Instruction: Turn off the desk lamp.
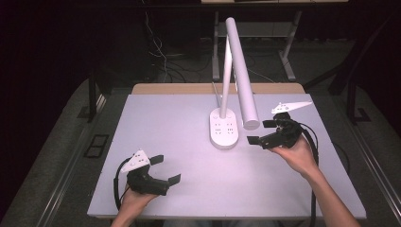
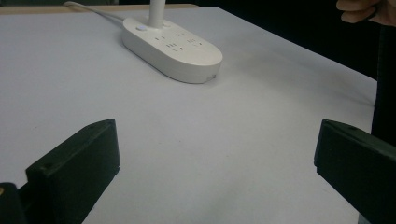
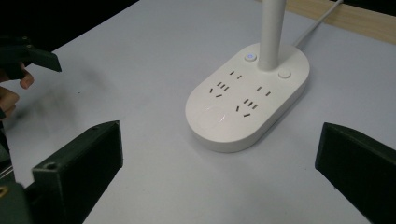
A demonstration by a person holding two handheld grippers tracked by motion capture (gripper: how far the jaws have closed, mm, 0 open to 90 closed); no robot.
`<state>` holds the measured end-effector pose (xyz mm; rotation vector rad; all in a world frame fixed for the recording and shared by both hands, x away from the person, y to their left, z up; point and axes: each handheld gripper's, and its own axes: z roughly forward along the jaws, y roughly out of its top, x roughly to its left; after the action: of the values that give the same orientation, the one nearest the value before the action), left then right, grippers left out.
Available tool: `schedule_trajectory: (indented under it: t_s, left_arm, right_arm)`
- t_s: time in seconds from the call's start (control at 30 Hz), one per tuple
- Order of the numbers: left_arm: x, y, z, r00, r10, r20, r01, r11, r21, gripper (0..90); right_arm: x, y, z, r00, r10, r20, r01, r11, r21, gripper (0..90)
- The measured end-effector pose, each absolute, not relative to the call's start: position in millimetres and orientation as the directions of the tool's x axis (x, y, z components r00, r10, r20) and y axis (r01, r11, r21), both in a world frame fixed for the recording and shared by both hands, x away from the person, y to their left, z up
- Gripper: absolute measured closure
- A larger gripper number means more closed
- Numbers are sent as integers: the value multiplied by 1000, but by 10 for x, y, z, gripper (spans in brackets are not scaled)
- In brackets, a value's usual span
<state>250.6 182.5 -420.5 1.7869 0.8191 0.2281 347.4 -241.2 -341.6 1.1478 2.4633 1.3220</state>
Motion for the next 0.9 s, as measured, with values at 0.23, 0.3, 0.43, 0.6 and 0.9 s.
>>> schedule_trajectory:
  t_s: [0.23, 0.3, 0.43, 0.6, 0.9]
  left_arm:
    - [2508, 1831, -4205, 741, 628, -237, 417, -154, 896, 0]
    - [2509, 1834, -4205, 743, 627, -235, 415, -156, 896, 0]
    - [2510, 1834, -4205, 743, 627, -235, 416, -156, 896, 0]
    - [2509, 1839, -4204, 742, 628, -236, 415, -154, 897, 0]
    - [2512, 1837, -4205, 744, 626, -236, 416, -156, 896, 0]
  right_arm:
    - [3666, -2338, -3393, -706, 672, 222, 567, 350, 745, 7]
    - [3742, -2313, -3401, -704, 675, 221, 572, 355, 739, 8]
    - [3820, -2288, -3414, -700, 677, 227, 579, 351, 736, 8]
    - [3948, -2233, -3423, -697, 682, 220, 582, 359, 730, 7]
    - [4156, -2161, -3456, -680, 699, 221, 595, 350, 723, 8]
